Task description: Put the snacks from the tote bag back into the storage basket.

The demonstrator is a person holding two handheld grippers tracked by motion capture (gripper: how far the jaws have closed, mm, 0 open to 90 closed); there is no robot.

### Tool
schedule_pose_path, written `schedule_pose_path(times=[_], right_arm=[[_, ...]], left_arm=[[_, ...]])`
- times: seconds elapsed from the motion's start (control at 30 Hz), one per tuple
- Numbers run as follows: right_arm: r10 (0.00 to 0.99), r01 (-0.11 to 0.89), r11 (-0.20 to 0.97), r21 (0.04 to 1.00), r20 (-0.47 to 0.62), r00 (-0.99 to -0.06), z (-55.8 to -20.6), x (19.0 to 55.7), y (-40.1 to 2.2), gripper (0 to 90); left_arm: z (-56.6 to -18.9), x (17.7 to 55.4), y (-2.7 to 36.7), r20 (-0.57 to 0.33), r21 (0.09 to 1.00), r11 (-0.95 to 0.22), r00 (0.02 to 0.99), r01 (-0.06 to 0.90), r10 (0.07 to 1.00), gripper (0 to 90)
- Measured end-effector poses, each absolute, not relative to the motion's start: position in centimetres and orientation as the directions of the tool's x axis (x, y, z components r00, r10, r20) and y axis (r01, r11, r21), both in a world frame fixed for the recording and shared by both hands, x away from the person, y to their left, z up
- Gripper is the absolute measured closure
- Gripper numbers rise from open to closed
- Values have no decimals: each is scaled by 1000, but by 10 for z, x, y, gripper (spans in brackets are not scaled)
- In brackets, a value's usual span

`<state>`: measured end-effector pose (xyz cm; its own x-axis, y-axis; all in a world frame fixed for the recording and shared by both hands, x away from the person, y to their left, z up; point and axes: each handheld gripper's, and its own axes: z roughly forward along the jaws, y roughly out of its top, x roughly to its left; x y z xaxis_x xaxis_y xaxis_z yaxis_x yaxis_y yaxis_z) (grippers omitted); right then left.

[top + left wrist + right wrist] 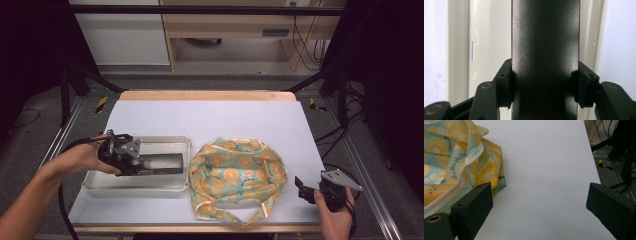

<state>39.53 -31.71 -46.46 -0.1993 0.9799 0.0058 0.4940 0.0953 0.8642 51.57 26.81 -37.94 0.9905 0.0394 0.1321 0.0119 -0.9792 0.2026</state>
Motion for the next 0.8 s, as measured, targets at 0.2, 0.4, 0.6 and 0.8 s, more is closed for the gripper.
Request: schedule_pose_path(times=[0.2,0.4,0.6,0.8], right_arm=[[980,495,96,863,6,-200,-465,395,-317,77],[979,495,98,864,5,-202,-465,395,-316,77],[978,498,104,861,3,-208,-466,396,-315,77],[978,502,105,859,3,-210,-466,396,-316,77]], left_arm=[[-385,516,266,111,222,-975,993,1,26,431],[-389,516,263,104,220,-975,994,-9,14,431],[-393,517,261,95,217,-976,995,-16,5,431],[-396,518,262,87,222,-975,996,-15,5,431]])
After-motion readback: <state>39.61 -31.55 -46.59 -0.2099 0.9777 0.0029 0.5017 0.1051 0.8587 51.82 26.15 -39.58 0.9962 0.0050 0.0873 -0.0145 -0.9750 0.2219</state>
